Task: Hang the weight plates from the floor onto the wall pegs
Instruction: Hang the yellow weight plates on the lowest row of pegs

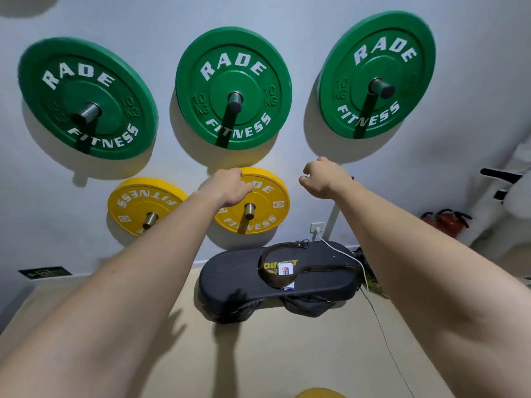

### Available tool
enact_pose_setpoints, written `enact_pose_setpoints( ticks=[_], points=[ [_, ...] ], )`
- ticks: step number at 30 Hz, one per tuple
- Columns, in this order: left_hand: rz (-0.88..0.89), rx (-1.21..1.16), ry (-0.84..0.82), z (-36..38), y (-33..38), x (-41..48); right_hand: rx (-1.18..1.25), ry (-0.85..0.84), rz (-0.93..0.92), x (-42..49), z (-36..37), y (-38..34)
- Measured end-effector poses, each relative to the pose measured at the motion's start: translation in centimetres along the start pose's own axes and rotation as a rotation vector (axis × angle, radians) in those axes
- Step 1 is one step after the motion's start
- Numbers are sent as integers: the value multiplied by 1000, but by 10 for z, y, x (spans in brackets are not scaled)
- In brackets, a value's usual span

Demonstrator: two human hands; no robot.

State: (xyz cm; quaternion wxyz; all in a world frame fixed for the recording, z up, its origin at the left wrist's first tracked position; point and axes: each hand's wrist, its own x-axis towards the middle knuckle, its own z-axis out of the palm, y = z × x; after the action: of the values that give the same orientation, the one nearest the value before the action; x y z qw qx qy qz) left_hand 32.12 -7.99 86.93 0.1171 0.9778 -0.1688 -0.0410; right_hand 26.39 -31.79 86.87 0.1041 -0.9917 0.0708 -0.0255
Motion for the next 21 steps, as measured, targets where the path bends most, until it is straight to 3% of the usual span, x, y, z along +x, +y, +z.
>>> enact_pose_setpoints(
  ticks=[10, 21],
  points=[
    [59, 14, -87, 22, 13, -91, 2, -45, 43, -111, 3, -6],
    [-10, -70, -84, 94, 103, -174, 44, -71, 15, -188, 21, 94]
  ],
)
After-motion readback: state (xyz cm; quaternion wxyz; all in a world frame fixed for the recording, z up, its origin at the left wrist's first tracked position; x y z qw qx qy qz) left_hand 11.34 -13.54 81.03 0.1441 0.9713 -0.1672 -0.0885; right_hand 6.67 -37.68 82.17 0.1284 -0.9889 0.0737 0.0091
